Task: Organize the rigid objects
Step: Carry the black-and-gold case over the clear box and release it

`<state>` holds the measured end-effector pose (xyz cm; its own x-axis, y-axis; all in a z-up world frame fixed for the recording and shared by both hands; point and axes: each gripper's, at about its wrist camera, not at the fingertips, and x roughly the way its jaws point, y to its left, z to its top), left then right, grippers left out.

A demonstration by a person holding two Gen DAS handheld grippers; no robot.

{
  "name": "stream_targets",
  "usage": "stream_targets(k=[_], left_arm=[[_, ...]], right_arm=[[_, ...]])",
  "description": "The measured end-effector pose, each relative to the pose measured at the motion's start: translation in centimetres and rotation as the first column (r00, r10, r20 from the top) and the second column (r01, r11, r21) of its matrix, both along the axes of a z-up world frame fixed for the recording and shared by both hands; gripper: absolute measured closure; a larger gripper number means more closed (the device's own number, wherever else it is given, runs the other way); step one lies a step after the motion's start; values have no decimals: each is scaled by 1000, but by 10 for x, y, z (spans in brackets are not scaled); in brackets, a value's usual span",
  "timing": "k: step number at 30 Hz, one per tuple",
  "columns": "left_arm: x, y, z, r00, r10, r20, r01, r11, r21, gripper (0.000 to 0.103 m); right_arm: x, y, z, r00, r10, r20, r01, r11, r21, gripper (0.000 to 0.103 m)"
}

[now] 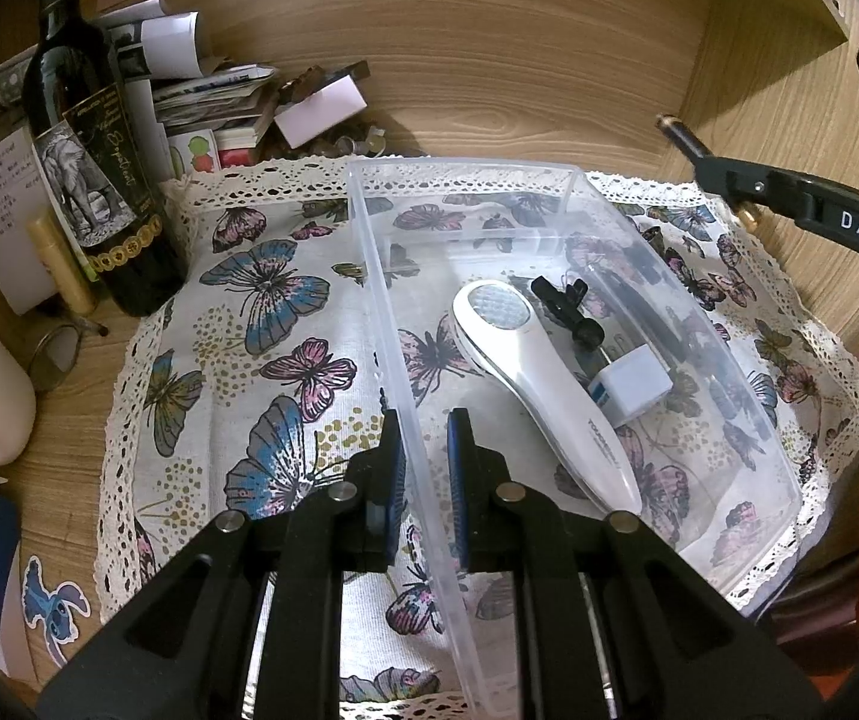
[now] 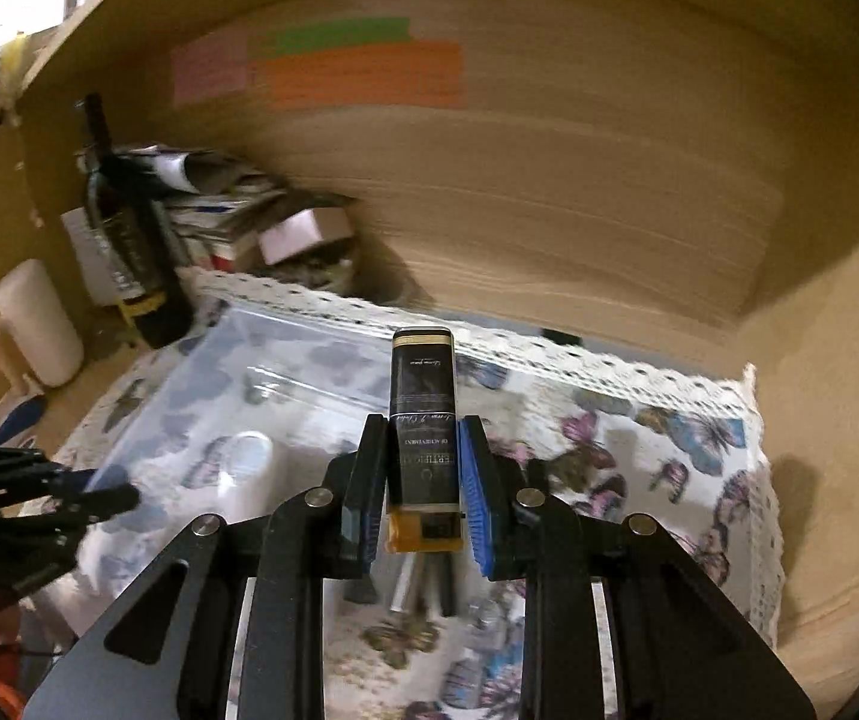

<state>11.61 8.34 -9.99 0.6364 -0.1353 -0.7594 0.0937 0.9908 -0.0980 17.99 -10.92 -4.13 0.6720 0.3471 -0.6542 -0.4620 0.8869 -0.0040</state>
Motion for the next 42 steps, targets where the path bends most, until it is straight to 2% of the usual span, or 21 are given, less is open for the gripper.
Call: stream_targets(k=[5, 12, 21, 28, 35, 42], left_arm=[[1, -1, 0, 1000, 1, 0, -1, 1000, -13, 91], [0, -1, 0, 1000, -1, 2, 1, 1000, -12, 91], [0, 0, -1, 1000, -9, 7, 9, 1000, -19, 91], [0, 1, -1, 1000, -13, 9, 14, 1000, -18, 91], [0, 0, -1, 1000, -14, 7, 14, 1000, -22, 91], [0, 0, -1, 1000, -13, 5, 13, 1000, -24, 91]], right_arm=[[-4, 22, -4, 998, 56, -6, -56, 998, -6, 81], [2, 47, -22, 993, 99, -63, -100, 995, -19, 81], [20, 74, -52, 975, 133, -180, -150, 985, -81, 81], [26, 82, -64, 956, 158, -248, -184, 979, -85, 81], [20, 83, -56, 962, 167, -216, -190, 978, -88, 81], [9, 68, -31, 983, 148, -112, -158, 984, -86, 68]])
